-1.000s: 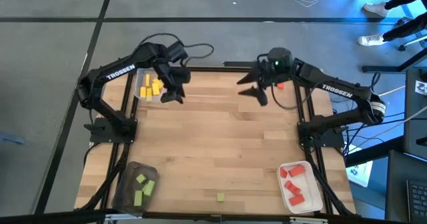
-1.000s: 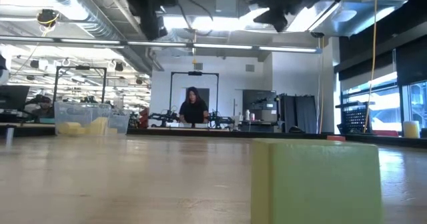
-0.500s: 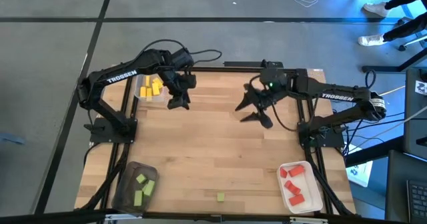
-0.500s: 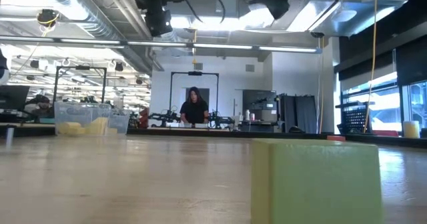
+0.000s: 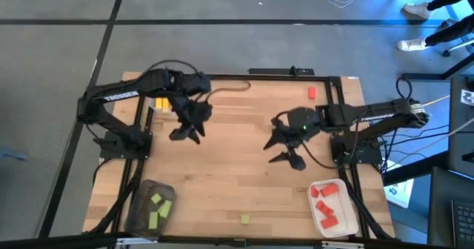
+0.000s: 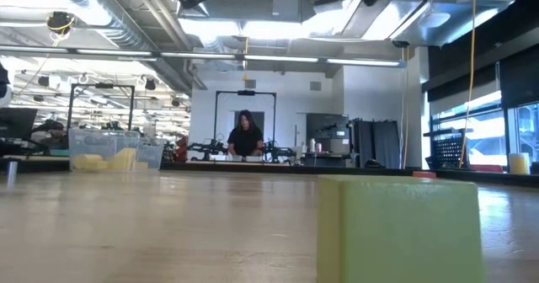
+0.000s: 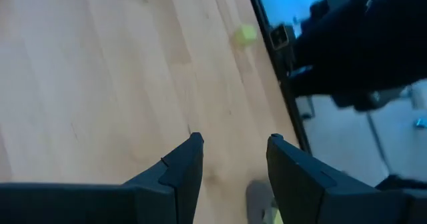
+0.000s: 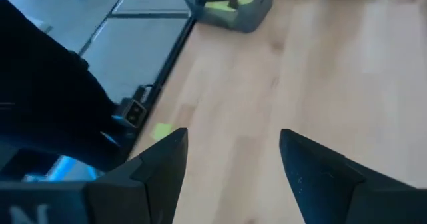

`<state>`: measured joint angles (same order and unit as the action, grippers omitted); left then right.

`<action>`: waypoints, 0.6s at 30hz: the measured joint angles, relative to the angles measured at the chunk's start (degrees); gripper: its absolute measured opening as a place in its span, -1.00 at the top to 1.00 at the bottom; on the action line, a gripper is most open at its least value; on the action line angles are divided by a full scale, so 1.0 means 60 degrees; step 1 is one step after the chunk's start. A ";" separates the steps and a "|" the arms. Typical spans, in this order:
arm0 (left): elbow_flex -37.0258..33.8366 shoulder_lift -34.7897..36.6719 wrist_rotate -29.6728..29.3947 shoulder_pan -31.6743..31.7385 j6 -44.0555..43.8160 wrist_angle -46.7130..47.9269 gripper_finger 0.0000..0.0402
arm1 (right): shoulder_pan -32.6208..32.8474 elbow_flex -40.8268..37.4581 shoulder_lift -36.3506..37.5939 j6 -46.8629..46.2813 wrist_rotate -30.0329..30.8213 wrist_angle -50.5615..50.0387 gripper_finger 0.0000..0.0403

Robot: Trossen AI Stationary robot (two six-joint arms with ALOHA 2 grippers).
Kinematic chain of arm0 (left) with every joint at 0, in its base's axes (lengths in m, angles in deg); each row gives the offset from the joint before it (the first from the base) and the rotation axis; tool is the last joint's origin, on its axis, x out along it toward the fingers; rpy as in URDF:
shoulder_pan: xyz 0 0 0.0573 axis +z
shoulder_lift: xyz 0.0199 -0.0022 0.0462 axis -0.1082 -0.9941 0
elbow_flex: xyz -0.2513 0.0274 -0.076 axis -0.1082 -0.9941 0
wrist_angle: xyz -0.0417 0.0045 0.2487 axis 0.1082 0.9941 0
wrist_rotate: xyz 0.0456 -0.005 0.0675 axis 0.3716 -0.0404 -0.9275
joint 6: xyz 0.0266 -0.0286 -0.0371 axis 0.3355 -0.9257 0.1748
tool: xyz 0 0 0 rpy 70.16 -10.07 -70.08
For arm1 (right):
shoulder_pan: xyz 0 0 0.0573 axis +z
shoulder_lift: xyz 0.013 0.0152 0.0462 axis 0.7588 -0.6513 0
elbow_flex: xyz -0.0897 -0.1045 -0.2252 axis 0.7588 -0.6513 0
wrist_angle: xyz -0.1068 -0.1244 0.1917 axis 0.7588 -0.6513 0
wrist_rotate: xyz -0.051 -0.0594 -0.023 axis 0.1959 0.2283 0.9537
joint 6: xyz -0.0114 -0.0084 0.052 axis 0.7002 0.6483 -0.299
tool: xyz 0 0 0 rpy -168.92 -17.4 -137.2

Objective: Sort & place blocks by color
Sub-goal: Put the green block into the black bin

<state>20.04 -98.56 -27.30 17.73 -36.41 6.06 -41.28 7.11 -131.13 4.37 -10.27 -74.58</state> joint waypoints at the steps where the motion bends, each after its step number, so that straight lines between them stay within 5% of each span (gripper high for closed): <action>1: -0.0005 -0.0025 -0.0175 -0.0190 0.0070 -0.0006 0.24 | 0.0234 0.0000 -0.0051 -0.0301 0.0146 0.0042 -0.17; 11: -0.0003 -0.0254 -0.2032 -0.1830 -0.0712 -0.1187 0.24 | 0.1602 0.0000 -0.0380 -0.2544 0.1781 -0.0017 -0.17; 18: -0.0018 -0.0699 -0.4541 -0.3047 -0.3159 -0.2197 0.24 | 0.1616 0.0000 -0.0372 -0.2932 0.1105 -0.1033 -0.17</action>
<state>19.93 -102.75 -54.55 -0.55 -55.37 -7.12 -31.58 7.11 -133.36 -13.23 -3.64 -80.78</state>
